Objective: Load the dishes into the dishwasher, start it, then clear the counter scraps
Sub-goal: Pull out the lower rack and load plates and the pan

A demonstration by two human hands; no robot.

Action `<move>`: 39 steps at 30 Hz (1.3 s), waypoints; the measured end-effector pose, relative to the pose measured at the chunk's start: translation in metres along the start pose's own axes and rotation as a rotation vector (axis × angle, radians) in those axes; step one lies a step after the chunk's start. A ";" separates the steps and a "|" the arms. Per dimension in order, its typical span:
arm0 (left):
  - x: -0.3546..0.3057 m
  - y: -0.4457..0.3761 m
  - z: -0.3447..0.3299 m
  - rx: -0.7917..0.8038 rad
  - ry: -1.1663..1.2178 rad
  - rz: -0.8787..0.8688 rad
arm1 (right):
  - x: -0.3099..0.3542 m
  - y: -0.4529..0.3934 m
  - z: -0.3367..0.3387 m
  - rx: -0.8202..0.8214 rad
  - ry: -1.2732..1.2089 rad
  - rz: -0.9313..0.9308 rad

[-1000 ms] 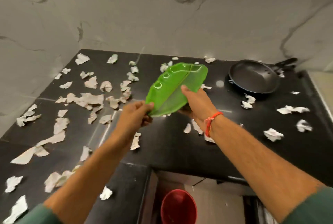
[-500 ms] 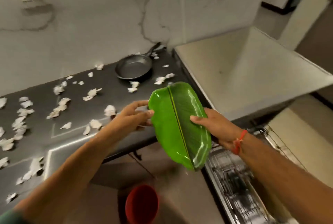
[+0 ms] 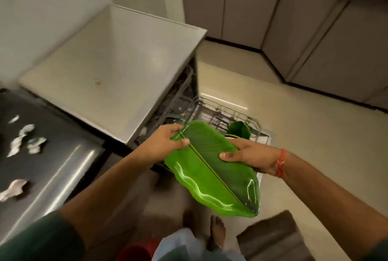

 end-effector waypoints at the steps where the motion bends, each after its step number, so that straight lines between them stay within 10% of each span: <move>1: 0.000 -0.015 -0.003 -0.007 0.002 0.008 | -0.003 0.005 0.013 -0.045 -0.033 0.002; 14: 0.034 -0.192 -0.036 0.099 0.142 0.231 | -0.058 0.038 0.194 -0.858 -0.352 0.020; 25: 0.067 -0.276 -0.056 0.052 -0.139 0.352 | -0.115 0.007 0.271 -0.929 -0.324 -0.121; 33: 0.066 -0.338 -0.083 0.067 -0.123 0.278 | -0.095 0.003 0.364 -1.053 -0.039 0.046; 39: 0.019 -0.430 -0.096 0.069 -0.464 -0.030 | -0.026 -0.016 0.433 -1.186 0.623 0.057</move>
Point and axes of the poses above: each hand's wrist, its own y-axis away from the middle knuckle, its own z-axis out of the back of the hand, x = y × z, the point moved 10 cm from there along -y, towards the middle knuckle, and after that the axes turned 6 degrees about x, right-handed, at the moved point
